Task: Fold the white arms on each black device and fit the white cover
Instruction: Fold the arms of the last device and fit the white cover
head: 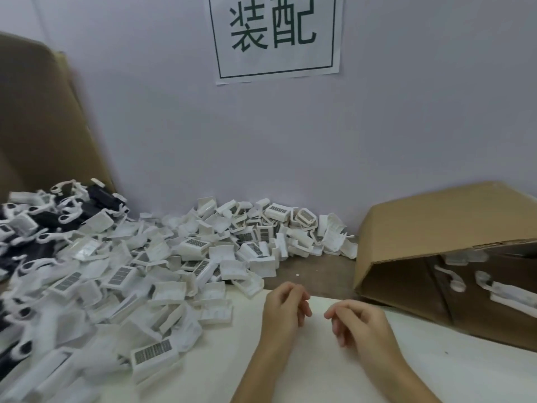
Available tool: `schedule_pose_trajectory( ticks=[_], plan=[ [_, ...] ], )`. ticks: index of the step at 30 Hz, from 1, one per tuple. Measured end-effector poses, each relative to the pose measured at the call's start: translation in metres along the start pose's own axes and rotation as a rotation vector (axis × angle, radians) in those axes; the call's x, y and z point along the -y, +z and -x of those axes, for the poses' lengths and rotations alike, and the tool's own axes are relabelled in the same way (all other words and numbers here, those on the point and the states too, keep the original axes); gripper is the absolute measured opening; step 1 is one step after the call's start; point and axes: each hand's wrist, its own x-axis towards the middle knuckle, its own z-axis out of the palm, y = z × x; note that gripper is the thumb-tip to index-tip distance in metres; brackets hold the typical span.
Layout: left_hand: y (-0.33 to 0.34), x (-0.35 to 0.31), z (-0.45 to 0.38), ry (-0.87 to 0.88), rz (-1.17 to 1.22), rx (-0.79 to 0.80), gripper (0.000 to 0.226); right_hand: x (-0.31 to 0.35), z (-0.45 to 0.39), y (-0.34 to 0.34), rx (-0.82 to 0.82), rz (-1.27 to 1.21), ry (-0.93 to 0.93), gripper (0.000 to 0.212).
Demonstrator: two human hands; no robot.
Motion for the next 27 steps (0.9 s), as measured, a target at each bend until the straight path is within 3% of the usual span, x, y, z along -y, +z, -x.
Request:
schedule_pose_trajectory(
  ticks=[9, 13, 15, 17, 19, 21, 23, 24, 27],
  plan=[
    [-0.001, 0.0, 0.017, 0.183, -0.179, -0.092, 0.024, -0.001, 0.002, 0.001, -0.005, -0.182, -0.019, 0.04],
    [-0.006, -0.008, 0.028, 0.197, -0.548, 0.078, 0.01, -0.004, 0.0, -0.001, -0.007, -0.21, -0.003, 0.036],
    [-0.026, -0.01, 0.033, 0.257, -0.862, 0.11, 0.018, -0.006, -0.001, -0.002, 0.004, -0.213, 0.001, 0.034],
    [-0.057, -0.017, 0.037, 0.349, -1.096, -0.038, 0.025, -0.007, -0.003, -0.003, 0.007, -0.231, 0.001, 0.033],
    [-0.088, -0.022, 0.043, 0.327, -1.293, -0.235, 0.034, -0.008, -0.005, -0.003, 0.017, -0.241, -0.002, 0.032],
    [-0.12, -0.022, 0.045, 0.139, -1.478, -0.335, 0.049, -0.009, -0.005, -0.002, 0.024, -0.24, -0.004, 0.032],
    [-0.141, -0.018, 0.045, -0.048, -1.513, -0.347, 0.063, -0.011, -0.005, -0.001, 0.023, -0.234, -0.003, 0.032],
    [-0.146, -0.015, 0.045, -0.06, -1.535, -0.344, 0.065, -0.011, -0.005, 0.0, 0.019, -0.229, 0.001, 0.031],
    [-0.145, -0.013, 0.04, 0.177, -1.574, -0.41, 0.047, -0.011, -0.006, 0.0, 0.01, -0.216, 0.017, 0.031]
  ],
)
